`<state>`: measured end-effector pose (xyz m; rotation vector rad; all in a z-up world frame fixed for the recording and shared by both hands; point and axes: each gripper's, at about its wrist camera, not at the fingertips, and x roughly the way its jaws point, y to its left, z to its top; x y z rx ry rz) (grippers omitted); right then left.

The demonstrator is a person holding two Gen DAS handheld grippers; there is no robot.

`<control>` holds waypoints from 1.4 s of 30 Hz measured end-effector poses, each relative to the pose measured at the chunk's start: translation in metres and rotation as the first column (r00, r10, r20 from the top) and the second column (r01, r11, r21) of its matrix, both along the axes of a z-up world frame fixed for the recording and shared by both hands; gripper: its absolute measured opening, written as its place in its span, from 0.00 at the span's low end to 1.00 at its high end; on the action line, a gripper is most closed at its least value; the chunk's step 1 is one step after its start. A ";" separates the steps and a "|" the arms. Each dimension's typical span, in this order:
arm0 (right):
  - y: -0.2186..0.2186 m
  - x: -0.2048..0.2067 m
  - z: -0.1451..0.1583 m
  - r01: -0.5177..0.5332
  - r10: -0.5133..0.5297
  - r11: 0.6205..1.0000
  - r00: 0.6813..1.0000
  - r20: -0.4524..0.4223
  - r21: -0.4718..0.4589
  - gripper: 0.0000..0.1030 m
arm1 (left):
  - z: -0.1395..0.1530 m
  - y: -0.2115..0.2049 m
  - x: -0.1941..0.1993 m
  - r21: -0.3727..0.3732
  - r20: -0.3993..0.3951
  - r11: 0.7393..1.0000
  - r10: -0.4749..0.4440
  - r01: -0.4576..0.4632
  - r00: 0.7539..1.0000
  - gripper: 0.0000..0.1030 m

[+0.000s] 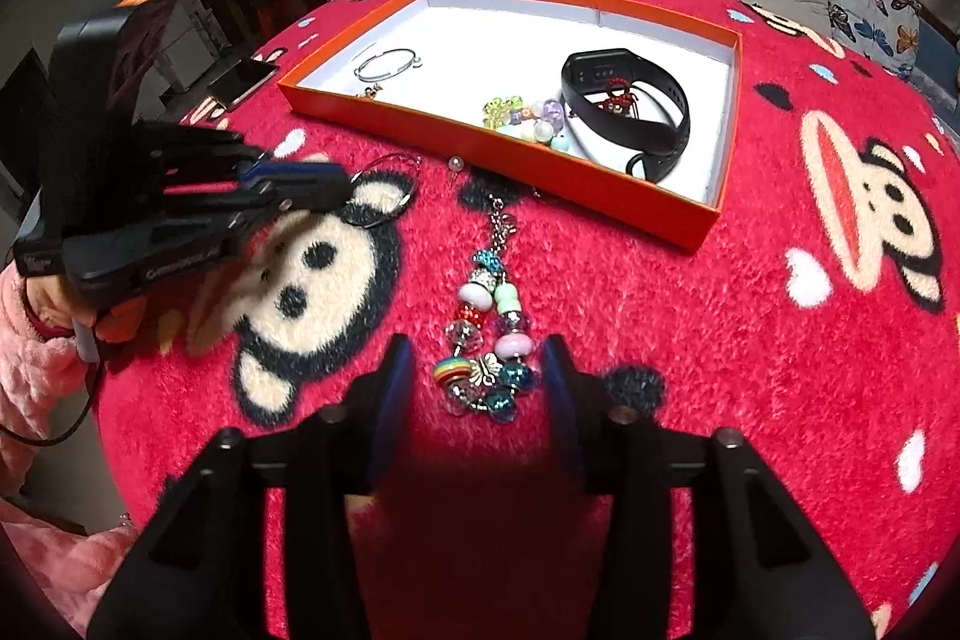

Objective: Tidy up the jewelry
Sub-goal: 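Grasp the charm bracelet with the right gripper while the left gripper grasps a large silver hoop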

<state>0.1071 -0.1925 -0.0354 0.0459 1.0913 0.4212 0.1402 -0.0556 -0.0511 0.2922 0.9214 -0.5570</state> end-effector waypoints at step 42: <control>0.006 0.007 -0.003 -0.012 0.012 1.000 1.000 -0.008 -0.017 0.27 | -0.005 -0.031 0.017 0.035 -0.003 0.993 -0.114 0.114 0.993 0.51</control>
